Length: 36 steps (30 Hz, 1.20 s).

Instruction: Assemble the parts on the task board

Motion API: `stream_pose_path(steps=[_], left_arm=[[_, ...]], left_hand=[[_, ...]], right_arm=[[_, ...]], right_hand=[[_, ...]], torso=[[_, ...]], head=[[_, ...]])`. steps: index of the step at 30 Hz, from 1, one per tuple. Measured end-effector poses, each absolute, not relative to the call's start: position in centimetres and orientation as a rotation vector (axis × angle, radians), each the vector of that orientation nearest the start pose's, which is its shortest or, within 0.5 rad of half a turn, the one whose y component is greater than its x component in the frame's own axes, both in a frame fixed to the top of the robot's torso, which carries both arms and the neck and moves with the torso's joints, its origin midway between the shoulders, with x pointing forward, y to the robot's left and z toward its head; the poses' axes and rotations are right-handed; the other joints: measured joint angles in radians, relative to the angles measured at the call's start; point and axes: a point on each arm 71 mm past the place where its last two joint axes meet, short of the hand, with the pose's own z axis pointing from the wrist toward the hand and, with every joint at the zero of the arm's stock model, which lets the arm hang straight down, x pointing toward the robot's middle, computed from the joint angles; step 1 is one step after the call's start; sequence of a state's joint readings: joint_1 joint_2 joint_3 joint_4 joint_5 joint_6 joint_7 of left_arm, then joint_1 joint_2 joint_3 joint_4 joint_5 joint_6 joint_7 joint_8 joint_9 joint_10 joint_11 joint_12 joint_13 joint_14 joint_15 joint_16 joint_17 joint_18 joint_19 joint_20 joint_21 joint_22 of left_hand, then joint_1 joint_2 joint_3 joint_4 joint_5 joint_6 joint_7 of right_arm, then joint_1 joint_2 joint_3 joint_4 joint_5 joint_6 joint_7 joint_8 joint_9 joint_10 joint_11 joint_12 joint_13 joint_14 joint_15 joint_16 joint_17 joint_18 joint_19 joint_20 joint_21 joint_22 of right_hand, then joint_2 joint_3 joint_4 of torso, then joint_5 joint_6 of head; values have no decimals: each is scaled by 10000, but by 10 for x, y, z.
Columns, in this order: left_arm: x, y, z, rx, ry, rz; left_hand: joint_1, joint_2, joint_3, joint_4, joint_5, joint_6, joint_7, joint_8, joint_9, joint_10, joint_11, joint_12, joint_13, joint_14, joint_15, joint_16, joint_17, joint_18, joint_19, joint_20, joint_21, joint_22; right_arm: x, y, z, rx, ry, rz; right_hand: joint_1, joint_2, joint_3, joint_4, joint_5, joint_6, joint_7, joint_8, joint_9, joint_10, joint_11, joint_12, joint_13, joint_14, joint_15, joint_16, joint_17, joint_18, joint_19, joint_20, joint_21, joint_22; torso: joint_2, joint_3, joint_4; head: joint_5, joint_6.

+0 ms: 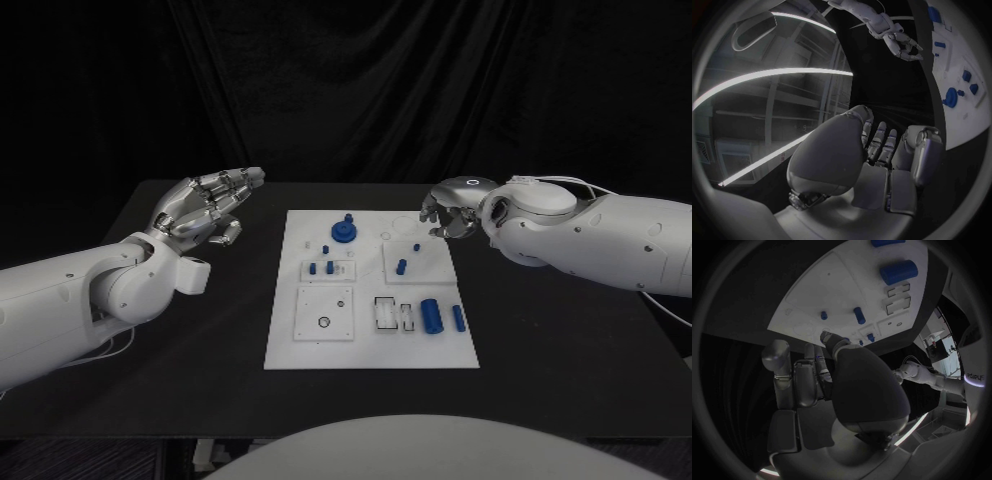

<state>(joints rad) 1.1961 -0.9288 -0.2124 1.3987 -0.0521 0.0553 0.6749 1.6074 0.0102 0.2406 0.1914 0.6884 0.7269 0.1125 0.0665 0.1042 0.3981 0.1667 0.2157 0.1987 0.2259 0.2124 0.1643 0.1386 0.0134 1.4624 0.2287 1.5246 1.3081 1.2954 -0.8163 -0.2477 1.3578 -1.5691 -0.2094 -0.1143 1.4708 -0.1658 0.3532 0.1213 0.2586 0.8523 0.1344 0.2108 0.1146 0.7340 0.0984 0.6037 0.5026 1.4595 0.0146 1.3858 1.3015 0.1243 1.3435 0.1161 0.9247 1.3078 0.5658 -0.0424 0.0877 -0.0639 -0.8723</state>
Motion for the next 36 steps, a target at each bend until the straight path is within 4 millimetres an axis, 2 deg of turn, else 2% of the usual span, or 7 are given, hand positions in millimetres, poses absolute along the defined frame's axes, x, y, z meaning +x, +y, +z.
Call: stream_pose_path(steps=[6,11,14,19,27,30,36], left_arm=[[484,287,-228,-9857,14014,-17674],[487,287,-229,-10079,13938,-18061],[488,283,-229,-10190,13939,-18453],[485,275,-227,-10542,13844,-19342],[477,267,-224,-11045,13633,-20499],[475,265,-223,-11174,13558,-20713],[472,265,-222,-11335,13453,-20883]], left_hand=[[-245,130,-18,37,-516,-71,71,0,-27,-265,59,-40,-154,-410,-7,-309,-280,0,35,-35,265,-1],[-1412,394,-430,655,-1811,-422,234,-11,-105,-725,11,-182,-362,-812,69,-573,-510,0,29,40,341,-2],[-2367,608,-866,809,-2670,-928,268,-69,-184,-1156,-105,-398,-563,-1124,92,-793,-698,1,29,40,384,-2],[-3763,869,-1585,946,-3864,-2246,93,-192,-404,-2114,-501,-917,-998,-1691,-21,-1217,-1039,1,30,40,383,-2],[-4988,1082,-2415,969,-4968,-4524,-729,-347,-692,-3227,-1120,-1621,-1557,-2142,-517,-1511,-1294,1,43,-530,419,-3],[-5145,1076,-2627,915,-5208,-5007,-1038,-348,-737,-3533,-1544,-1814,-1710,-2177,-855,-1530,-1323,1,33,-831,419,-3],[-5312,1110,-2933,800,-5469,-5649,-1680,-396,-799,-3812,-2378,-2014,-1888,-2228,-1789,-1570,-1356,2,42,-1557,419,-3]], right_arm=[[505,-242,-227,-3592,18258,3539],[504,-240,-229,-3647,18274,3622],[505,-240,-230,-3646,18298,3633],[505,-240,-236,-3632,18401,3672],[501,-245,-251,-3503,18693,3750],[500,-245,-256,-3472,18783,3814],[499,-245,-264,-3439,18868,3924]], right_hand=[[0,0,0,0,0,0,0,-38,1,0,0,0,-31,-35,34,-67,-100,1,-35,36,-129,0],[0,0,-28,28,0,0,0,-38,-8,0,0,0,-77,-67,66,-113,-162,2,-95,25,-151,-1],[-2,2,-28,28,0,0,0,-38,-7,36,36,-9,-102,-70,70,-134,-177,2,-107,38,-187,-1],[-40,41,-82,82,-37,0,0,-38,-7,36,35,-238,-307,-111,110,-190,-290,1,-143,74,-226,-2],[-39,40,-110,110,-37,-54,128,-112,-8,111,110,-649,-740,-196,196,-327,-489,2,-249,180,-380,-3],[-38,39,-110,110,-37,-54,128,-133,-17,150,149,-697,-827,-196,196,-327,-528,2,-249,180,-381,-3],[9,87,-138,139,-37,-54,128,-133,-16,247,170,-802,-997,-259,203,-461,-680,2,-285,217,-513,-3]], torso=[[-2,14,1],[-24,20,-5],[-43,20,-14],[-64,14,-27],[-99,22,-41],[-100,24,-45],[-88,20,-35]], head=[[-95,94],[-156,125],[-167,128],[-172,88],[-180,1],[-173,-4],[-168,-5]])
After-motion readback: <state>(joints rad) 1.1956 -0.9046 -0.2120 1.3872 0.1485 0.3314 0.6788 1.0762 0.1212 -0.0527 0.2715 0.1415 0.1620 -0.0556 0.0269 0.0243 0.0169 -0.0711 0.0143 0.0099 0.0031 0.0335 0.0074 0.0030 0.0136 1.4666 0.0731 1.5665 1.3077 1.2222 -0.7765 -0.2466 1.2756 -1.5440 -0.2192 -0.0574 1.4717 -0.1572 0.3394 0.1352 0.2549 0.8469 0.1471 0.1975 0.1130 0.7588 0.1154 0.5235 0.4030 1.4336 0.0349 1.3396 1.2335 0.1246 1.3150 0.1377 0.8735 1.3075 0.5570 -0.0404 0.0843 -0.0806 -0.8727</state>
